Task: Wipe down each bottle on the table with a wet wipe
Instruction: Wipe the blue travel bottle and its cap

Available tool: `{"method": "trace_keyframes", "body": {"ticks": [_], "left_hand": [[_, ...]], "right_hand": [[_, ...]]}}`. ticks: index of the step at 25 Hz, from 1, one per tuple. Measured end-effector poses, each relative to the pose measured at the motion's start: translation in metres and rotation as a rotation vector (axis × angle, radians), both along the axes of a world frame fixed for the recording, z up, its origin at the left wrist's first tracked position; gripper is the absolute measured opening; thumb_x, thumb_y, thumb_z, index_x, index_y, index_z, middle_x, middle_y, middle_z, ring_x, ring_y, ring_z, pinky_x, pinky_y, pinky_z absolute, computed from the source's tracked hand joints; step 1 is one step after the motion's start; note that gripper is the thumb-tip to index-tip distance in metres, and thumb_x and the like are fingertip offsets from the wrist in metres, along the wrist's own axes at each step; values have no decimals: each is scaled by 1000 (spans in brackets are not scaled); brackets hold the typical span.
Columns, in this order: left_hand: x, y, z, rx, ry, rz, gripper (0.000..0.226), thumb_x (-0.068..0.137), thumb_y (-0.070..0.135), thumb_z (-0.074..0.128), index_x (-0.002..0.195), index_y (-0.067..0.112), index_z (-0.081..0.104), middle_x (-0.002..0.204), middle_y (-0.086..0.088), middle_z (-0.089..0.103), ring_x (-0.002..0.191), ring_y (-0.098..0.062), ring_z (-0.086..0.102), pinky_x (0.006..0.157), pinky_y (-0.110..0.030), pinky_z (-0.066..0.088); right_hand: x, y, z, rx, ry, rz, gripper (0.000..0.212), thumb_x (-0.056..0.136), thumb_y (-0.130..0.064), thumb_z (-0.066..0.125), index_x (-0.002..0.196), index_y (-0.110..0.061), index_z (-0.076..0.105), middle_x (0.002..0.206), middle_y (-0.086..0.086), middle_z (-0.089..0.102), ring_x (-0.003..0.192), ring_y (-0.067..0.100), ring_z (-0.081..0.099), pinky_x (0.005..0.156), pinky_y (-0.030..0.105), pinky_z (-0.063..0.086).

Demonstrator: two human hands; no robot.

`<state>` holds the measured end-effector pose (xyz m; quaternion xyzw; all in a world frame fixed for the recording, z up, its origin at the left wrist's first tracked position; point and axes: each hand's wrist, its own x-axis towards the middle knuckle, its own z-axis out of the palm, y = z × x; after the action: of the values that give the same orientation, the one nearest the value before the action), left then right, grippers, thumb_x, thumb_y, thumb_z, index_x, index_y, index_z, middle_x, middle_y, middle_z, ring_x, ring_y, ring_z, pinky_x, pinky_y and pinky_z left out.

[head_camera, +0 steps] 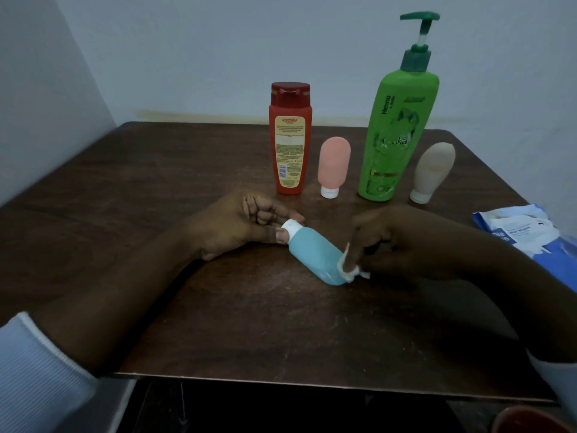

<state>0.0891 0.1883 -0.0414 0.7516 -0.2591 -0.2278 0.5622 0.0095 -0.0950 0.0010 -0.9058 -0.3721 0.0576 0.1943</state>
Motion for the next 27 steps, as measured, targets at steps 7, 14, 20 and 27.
{"method": "trace_keyframes", "body": {"ticks": [7,14,20,27], "left_hand": [[0,0,2,-13,20,0,36,86,-9,69,119,4,71,119,-6,78,114,-19,73,91,-25,60],[1,2,1,-4,20,5,36,89,-10,68,123,1,69,121,-7,77,118,-22,71,98,-32,59],[0,2,1,-11,11,11,36,89,-9,68,123,1,70,122,-9,76,118,-23,71,99,-35,59],[0,3,-1,-18,16,11,37,89,-8,68,125,0,69,122,-12,76,119,-26,71,102,-39,58]], "right_hand": [[5,23,-12,113,-197,-23,20,85,-11,71,101,-22,76,103,-9,66,94,2,61,78,18,50],[2,22,-12,-11,-226,57,18,87,-19,70,102,-28,75,104,-14,65,94,-1,61,75,11,46],[8,22,-22,-101,-181,131,20,86,-25,70,103,-36,72,105,-25,53,96,-8,53,80,14,42],[-3,43,-26,-9,-352,80,16,89,-21,63,101,-19,73,105,-2,62,95,8,58,78,22,47]]}}
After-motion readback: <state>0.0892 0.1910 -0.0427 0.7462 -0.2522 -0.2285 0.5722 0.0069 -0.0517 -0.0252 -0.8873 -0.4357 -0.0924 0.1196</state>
